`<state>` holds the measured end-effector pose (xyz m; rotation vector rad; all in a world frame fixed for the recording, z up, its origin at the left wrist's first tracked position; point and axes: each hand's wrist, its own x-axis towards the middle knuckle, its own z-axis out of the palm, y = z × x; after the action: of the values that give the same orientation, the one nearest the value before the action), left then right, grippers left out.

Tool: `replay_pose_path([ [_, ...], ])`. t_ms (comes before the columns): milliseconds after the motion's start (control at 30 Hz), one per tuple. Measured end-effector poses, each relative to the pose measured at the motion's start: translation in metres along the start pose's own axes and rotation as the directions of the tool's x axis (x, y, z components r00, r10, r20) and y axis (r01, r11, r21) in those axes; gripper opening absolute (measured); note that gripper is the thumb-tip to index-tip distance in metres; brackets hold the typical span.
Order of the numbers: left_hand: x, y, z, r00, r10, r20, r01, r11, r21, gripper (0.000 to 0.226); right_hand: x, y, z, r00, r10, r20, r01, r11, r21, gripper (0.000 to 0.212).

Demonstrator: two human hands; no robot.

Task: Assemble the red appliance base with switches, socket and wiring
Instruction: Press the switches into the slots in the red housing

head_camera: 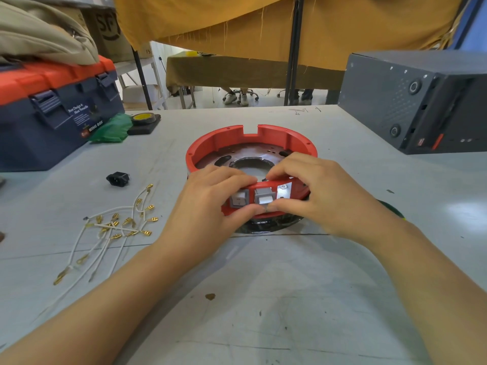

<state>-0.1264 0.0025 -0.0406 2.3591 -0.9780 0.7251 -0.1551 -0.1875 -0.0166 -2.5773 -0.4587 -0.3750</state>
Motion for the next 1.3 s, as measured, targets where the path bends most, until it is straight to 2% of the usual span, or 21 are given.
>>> replay_pose_path([
  [367, 0.003, -0.003, 0.0, 1.0, 0.008, -0.02, -0.009, 0.998, -0.064, 0.038, 0.004, 0.003, 0.002, 0.999, -0.008, -0.032, 0.009, 1.0, 0.007, 0.027],
  [567, 0.004, -0.005, 0.0, 1.0, 0.024, -0.02, -0.026, 0.996, -0.09, 0.034, 0.004, 0.01, -0.003, 1.0, 0.017, -0.011, -0.014, 0.982, 0.189, 0.018],
  [933, 0.005, -0.005, 0.001, 1.0, 0.006, -0.017, -0.008, 0.994, -0.111, 0.034, 0.005, 0.009, 0.0, 0.999, 0.002, -0.037, 0.002, 0.994, 0.108, 0.012],
  [1300, 0.007, -0.004, 0.0, 1.0, -0.011, 0.003, 0.011, 0.992, -0.128, 0.036, 0.007, 0.004, 0.001, 0.998, 0.021, -0.055, -0.013, 0.991, 0.13, 0.01],
])
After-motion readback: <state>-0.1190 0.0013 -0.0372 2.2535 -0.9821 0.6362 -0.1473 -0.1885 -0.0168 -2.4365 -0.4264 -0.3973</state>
